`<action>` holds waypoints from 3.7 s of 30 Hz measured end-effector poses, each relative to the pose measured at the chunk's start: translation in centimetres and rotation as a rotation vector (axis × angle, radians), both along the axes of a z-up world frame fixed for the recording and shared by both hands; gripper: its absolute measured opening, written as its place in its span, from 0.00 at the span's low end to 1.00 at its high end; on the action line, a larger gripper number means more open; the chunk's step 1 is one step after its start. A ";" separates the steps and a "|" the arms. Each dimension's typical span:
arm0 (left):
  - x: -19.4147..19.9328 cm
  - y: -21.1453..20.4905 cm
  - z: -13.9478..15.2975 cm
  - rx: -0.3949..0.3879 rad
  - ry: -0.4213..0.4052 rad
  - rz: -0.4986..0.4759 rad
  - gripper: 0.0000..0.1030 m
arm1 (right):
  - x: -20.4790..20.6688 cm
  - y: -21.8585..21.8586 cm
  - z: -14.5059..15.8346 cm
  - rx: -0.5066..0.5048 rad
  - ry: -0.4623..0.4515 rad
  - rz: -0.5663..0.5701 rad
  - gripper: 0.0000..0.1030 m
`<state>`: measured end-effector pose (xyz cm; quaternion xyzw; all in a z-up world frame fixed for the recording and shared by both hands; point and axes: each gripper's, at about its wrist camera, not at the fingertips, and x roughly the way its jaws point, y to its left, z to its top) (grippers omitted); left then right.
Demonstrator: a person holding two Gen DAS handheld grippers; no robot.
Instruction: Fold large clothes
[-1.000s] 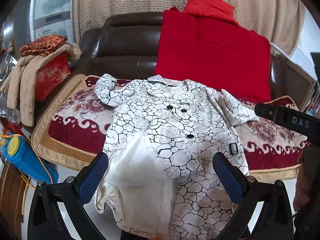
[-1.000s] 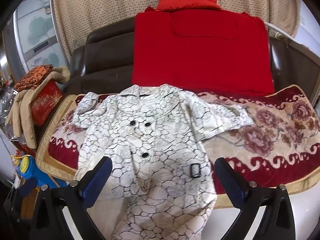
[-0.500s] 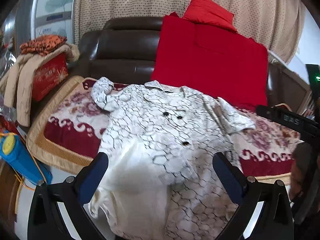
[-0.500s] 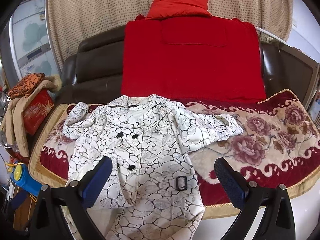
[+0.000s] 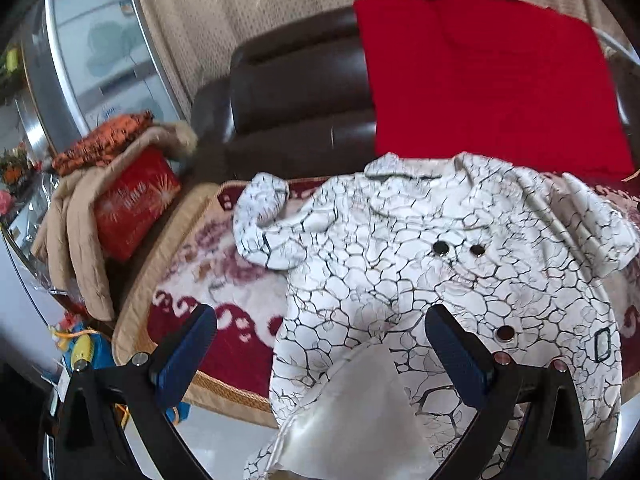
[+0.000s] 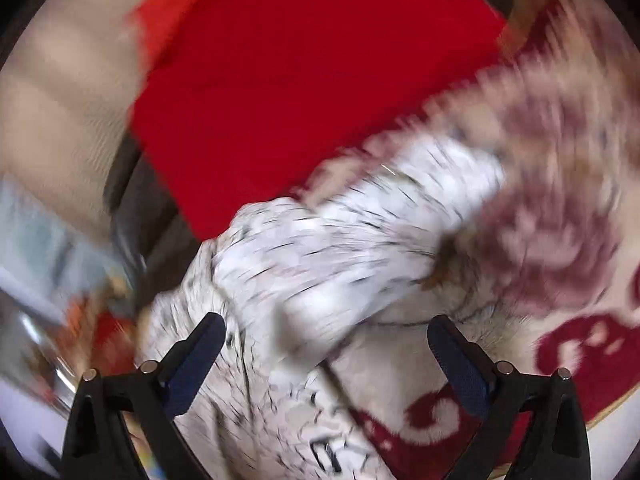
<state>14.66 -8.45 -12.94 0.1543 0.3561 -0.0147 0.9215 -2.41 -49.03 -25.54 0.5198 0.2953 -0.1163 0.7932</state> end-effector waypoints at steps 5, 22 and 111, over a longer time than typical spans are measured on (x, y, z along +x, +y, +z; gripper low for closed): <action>0.6 -0.3 -1.1 0.026 0.017 -0.001 1.00 | 1.1 -4.4 -5.3 0.240 -0.073 -0.138 0.87; 2.4 8.5 -0.7 -0.042 -0.027 0.179 1.00 | 11.8 10.5 6.5 -0.272 -0.261 0.163 0.27; 0.4 12.1 -14.5 -0.331 0.132 -0.310 0.93 | 15.4 26.7 -0.8 0.048 -0.025 0.767 0.75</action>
